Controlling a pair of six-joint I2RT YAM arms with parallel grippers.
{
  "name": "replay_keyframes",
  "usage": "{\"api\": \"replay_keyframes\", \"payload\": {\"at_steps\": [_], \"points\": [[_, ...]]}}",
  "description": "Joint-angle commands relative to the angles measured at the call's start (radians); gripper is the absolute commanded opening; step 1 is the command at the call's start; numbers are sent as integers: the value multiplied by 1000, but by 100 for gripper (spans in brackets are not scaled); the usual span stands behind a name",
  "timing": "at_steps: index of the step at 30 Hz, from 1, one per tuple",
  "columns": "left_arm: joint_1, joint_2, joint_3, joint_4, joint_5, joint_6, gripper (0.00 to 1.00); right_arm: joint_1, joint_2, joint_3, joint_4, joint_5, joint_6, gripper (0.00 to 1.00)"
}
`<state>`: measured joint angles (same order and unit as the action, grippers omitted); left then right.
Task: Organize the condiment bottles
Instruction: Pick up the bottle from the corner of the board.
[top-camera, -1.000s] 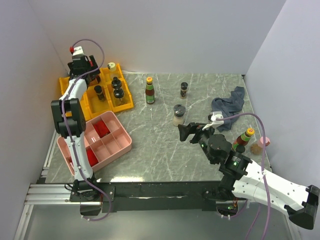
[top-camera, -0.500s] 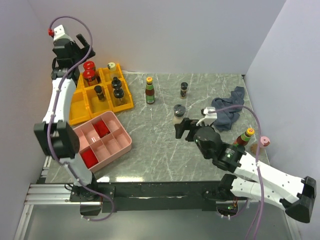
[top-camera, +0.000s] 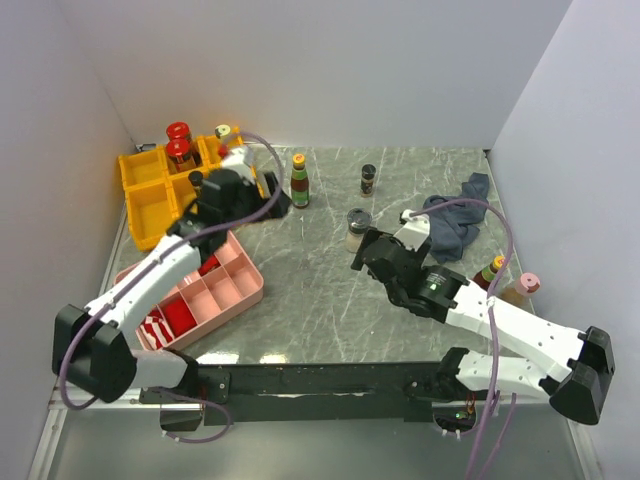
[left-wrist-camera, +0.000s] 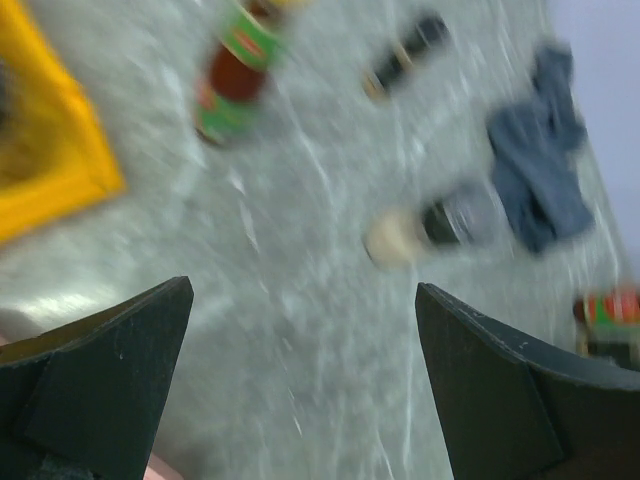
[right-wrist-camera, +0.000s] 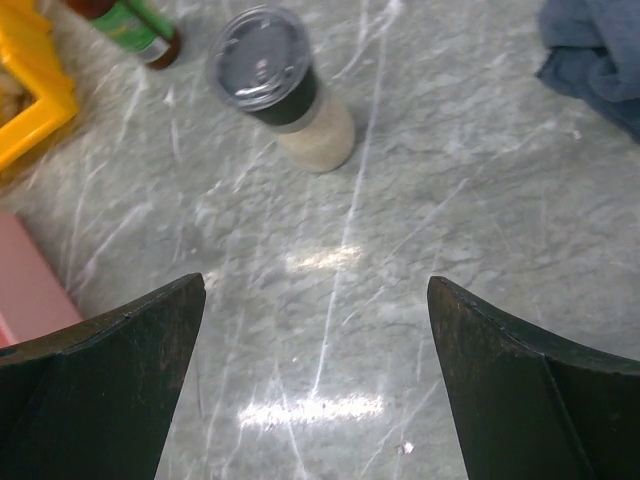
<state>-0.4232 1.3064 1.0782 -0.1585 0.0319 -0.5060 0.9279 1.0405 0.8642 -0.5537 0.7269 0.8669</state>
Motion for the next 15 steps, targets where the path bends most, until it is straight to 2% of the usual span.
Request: {"api": "replay_keyframes", "payload": {"at_steps": [1,3,7,15], "points": [[-158,-110,-81,75,-70,44,100,-49,30,25,-61,86,110,100],[-215,-130,-122,97,-127,53,99,-63,42,36,-90,111,148,100],[-380,-157,-184,186,-289,113,99,-100,93,91,-244,212,326,100],[-425,-185,-335,356,-340,173,99,-198,219,271,-672,361,697,100]]}}
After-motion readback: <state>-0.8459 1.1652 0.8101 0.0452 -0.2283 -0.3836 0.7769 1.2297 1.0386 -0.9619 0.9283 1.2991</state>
